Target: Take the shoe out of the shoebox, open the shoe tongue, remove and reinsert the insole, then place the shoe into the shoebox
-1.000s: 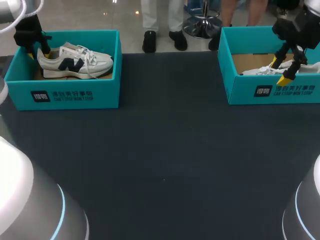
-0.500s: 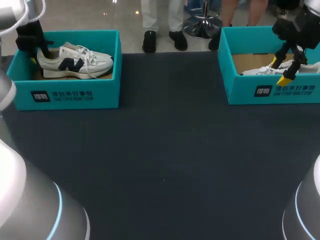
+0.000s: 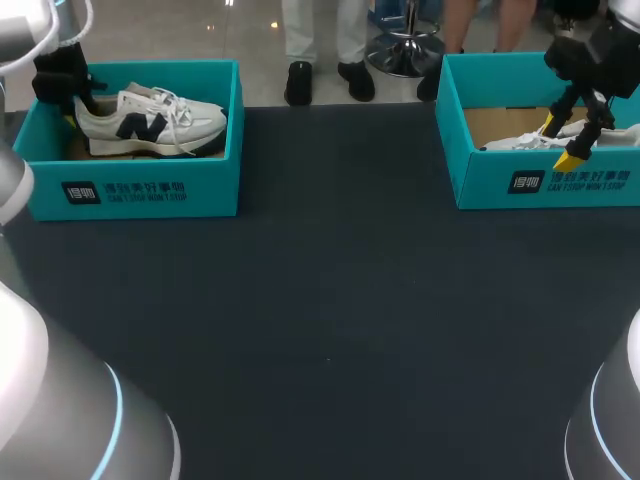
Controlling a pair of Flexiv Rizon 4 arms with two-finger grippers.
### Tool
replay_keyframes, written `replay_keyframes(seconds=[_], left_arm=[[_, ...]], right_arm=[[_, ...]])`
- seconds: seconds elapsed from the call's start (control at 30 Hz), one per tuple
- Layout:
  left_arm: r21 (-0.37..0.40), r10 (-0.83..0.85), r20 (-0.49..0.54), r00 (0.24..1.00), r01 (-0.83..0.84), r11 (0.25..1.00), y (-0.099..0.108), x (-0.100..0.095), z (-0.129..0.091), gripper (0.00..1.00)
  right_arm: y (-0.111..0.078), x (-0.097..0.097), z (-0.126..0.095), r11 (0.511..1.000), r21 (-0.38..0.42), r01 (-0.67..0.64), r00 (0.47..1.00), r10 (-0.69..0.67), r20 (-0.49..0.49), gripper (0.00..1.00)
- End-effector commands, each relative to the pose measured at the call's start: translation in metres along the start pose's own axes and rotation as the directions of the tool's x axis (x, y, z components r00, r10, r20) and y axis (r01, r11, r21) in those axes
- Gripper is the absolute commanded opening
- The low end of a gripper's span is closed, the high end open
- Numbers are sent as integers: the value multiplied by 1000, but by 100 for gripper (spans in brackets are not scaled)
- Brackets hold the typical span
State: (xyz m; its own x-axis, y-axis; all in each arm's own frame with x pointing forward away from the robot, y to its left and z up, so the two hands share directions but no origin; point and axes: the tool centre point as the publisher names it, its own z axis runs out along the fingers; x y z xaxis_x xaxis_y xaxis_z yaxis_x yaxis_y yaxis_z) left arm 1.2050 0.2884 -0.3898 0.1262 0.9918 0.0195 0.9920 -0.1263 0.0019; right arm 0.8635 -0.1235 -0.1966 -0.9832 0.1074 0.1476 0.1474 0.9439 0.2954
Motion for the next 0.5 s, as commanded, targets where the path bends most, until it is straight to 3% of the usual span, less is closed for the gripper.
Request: replay_keyframes(seconds=[0.03,0.17,0.2,0.5], left_arm=[[62,1,4,1000,-1,998,9,5,-3,22],[63,-4,3,1000,4,998,8,5,-7,8],[64,-8,2,1000,8,998,8,4,-8,0],[61,-59,-7,998,60,996,4,5,-33,0]], right_arm=[[0,-1,0,1000,2,1,1000,-1,-1,100],[0,-1,0,1000,2,1,1000,-1,-1,100],[0,-1,0,1000,2,1,1000,-1,-1,100],[0,-1,0,1000,2,1,1000,-1,-1,100]])
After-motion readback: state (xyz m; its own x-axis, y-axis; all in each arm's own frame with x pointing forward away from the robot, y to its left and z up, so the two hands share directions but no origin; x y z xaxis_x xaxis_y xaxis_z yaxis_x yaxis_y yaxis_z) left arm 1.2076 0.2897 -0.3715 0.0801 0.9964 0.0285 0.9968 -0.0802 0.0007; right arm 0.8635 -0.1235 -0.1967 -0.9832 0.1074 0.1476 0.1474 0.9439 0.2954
